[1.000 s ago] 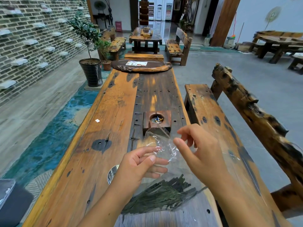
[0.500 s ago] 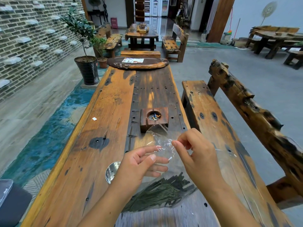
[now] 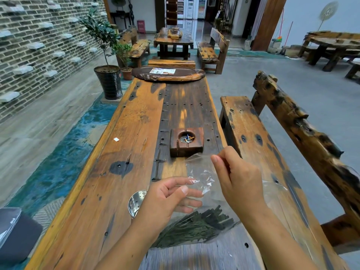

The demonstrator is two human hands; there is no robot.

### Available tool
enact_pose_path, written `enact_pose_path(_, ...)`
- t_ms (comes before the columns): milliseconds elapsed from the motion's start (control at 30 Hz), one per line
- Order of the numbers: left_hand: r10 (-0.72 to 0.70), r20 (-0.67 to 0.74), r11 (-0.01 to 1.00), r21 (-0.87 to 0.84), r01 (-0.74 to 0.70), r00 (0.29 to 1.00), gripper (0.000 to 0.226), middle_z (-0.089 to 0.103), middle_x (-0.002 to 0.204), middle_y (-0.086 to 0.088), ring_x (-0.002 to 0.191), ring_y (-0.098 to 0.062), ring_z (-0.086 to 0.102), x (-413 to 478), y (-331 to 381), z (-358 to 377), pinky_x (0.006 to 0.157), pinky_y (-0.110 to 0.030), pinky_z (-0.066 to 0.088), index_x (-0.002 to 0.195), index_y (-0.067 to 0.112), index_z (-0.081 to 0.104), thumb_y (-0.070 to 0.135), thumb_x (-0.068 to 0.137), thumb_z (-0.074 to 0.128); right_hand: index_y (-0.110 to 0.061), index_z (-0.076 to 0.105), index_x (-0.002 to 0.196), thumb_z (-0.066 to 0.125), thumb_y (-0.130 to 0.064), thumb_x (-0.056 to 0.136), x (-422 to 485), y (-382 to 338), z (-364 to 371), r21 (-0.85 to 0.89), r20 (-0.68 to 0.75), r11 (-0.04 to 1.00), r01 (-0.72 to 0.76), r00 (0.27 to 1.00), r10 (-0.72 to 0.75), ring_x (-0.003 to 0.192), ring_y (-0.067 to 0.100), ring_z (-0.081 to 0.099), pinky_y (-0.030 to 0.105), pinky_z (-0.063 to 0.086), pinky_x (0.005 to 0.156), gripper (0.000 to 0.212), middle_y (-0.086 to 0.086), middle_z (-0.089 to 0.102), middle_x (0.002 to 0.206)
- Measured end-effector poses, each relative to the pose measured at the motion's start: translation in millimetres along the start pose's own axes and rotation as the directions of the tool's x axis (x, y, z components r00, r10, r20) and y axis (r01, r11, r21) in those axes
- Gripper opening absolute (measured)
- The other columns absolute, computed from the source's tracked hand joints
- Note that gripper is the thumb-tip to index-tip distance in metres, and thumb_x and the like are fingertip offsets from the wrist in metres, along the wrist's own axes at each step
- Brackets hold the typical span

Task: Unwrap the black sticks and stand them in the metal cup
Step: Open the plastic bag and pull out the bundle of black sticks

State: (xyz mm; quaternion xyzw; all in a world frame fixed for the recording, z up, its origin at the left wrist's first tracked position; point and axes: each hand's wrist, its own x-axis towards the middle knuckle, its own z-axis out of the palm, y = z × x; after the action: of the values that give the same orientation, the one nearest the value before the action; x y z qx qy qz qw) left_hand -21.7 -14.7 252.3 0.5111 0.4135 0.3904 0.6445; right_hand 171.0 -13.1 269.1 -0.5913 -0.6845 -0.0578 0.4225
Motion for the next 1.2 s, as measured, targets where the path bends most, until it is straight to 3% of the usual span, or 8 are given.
enact_pose_path(267, 0.012, -0.005, 1.000, -0.025, -0.012, 1.000, 0.019, 0.078, 0.095, -0.013, 0.084, -0.033, 0.076, -0.9, 2.4, -2.7, 0.070, -0.033, 0.062, 0.110, 0.007, 0.068, 0.008, 0.098, 0.054, -0.016, 0.052, 0.079, 0.051, -0.038, 0.100, 26.1, 6.4, -6.2, 0.051, 0.124, 0.998, 0.023, 0.992, -0.029, 0.043, 0.016, 0.045, 0.036, 0.037, 0.041, 0.030, -0.007, 0.046, 0.051)
enact_pose_path(367, 0.016, 0.005, 1.000, -0.022, -0.016, 1.000, 0.020, 0.078, 0.095, -0.013, 0.085, -0.032, 0.076, -0.8, 3.0, -3.4, 0.071, -0.034, 0.062, 0.111, 0.006, 0.068, 0.008, 0.098, 0.054, -0.023, 0.046, 0.077, 0.052, -0.037, 0.100, 33.5, 6.8, -10.7, 0.073, 0.187, 0.997, 0.018, 0.982, -0.031, 0.044, 0.013, 0.044, 0.029, 0.033, 0.043, 0.028, -0.008, 0.045, 0.050)
enact_pose_path(500, 0.011, 0.017, 1.000, -0.019, -0.011, 1.000, 0.020, 0.078, 0.094, -0.014, 0.085, -0.033, 0.076, -1.1, 2.8, -4.4, 0.071, -0.035, 0.062, 0.111, 0.007, 0.069, 0.008, 0.098, 0.054, -0.026, 0.050, 0.072, 0.054, -0.040, 0.098, 44.1, 3.9, -18.6, 0.081, 0.301, 0.996, -0.046, 0.953, 0.019, 0.047, 0.010, 0.049, 0.018, 0.031, 0.044, 0.030, -0.009, 0.049, 0.047)
enact_pose_path(600, 0.013, 0.027, 1.000, -0.020, -0.012, 1.000, 0.020, 0.078, 0.093, -0.014, 0.085, -0.032, 0.076, -1.9, 3.4, -3.8, 0.071, -0.034, 0.062, 0.111, 0.009, 0.070, 0.009, 0.097, 0.054, -0.029, 0.050, 0.067, 0.060, -0.036, 0.097, 52.2, 4.1, -24.6, 0.114, 0.373, 0.988, -0.101, 0.926, 0.052, 0.046, 0.005, 0.046, 0.014, 0.035, 0.047, 0.033, -0.020, 0.055, 0.053)
enact_pose_path(900, 0.012, 0.035, 0.999, -0.044, -0.010, 0.999, 0.020, 0.078, 0.093, -0.014, 0.086, -0.033, 0.076, -3.1, 2.6, -1.9, 0.070, -0.033, 0.062, 0.108, 0.009, 0.071, 0.008, 0.097, 0.054, -0.018, 0.059, 0.071, 0.060, -0.036, 0.097, 65.2, 7.3, -32.7, 0.231, 0.559, 0.940, -0.251, 0.825, 0.083, 0.042, 0.002, 0.040, 0.019, 0.035, 0.048, 0.031, -0.012, 0.050, 0.046)
enact_pose_path(1067, 0.019, 0.022, 0.999, -0.042, -0.018, 1.000, 0.020, 0.078, 0.094, -0.015, 0.086, -0.033, 0.076, -1.9, 2.3, -4.0, 0.071, -0.035, 0.062, 0.108, 0.008, 0.071, 0.007, 0.097, 0.054, -0.004, 0.065, 0.080, 0.037, -0.036, 0.106, 59.3, 8.1, -33.4, 0.463, 0.436, 0.798, -0.386, 0.883, 0.174, 0.046, 0.009, 0.045, 0.017, 0.036, 0.045, 0.050, 0.003, 0.054, 0.055)
enact_pose_path(1133, 0.017, 0.019, 0.999, -0.036, -0.016, 1.000, 0.020, 0.078, 0.094, -0.015, 0.086, -0.033, 0.076, -1.5, 2.3, -4.5, 0.071, -0.035, 0.062, 0.109, 0.007, 0.070, 0.008, 0.098, 0.054, -0.008, 0.066, 0.081, 0.035, -0.036, 0.107, 54.1, 11.2, -34.9, 0.455, 0.377, 0.816, -0.356, 0.907, 0.186, 0.049, 0.012, 0.050, 0.020, 0.039, 0.048, 0.049, 0.006, 0.058, 0.059)
enact_pose_path(1200, 0.021, 0.015, 0.999, -0.044, -0.020, 1.000, 0.020, 0.078, 0.094, -0.015, 0.086, -0.034, 0.075, -1.3, 2.4, -4.9, 0.069, -0.033, 0.062, 0.109, 0.006, 0.070, 0.007, 0.098, 0.054, -0.013, 0.065, 0.081, 0.034, -0.042, 0.105, 45.4, 15.2, -36.0, 0.357, 0.296, 0.906, -0.228, 0.947, 0.122, 0.052, 0.013, 0.053, 0.030, 0.043, 0.050, 0.049, 0.004, 0.060, 0.060)
